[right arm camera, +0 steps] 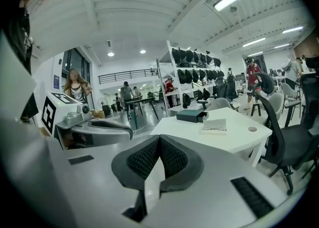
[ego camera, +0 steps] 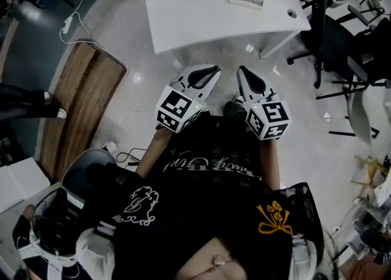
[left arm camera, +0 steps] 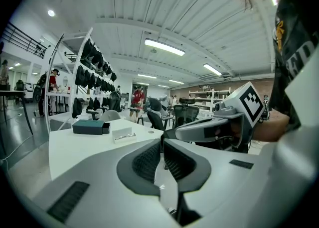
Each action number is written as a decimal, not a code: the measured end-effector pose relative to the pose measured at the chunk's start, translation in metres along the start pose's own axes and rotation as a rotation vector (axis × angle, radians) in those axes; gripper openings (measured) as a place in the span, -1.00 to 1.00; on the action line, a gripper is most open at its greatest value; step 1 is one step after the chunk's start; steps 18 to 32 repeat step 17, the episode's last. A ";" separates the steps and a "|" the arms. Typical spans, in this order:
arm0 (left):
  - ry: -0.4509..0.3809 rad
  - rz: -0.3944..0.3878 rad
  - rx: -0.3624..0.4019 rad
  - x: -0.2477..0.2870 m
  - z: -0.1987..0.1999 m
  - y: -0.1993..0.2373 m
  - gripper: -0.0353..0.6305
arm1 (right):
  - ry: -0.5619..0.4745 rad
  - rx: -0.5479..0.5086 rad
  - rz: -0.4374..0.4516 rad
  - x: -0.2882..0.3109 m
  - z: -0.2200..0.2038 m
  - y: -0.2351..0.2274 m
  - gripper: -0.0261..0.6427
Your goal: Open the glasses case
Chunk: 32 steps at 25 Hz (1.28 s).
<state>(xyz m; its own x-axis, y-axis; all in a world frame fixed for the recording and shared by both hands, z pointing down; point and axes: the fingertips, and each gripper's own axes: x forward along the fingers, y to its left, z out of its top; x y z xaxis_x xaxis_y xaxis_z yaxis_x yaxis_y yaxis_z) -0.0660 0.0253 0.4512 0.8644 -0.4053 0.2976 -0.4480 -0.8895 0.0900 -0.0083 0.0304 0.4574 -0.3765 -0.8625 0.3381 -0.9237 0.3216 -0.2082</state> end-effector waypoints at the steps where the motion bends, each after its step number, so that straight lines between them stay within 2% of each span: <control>1: 0.000 0.001 -0.001 0.000 0.000 0.001 -0.78 | 0.002 0.000 -0.001 0.001 0.000 0.000 -0.88; 17: -0.004 0.012 -0.022 0.001 -0.002 0.024 -0.78 | 0.032 -0.021 0.001 0.024 0.002 -0.001 -0.89; 32: -0.004 0.012 -0.022 0.001 -0.002 0.024 -0.78 | 0.032 -0.021 0.001 0.024 0.002 -0.001 -0.89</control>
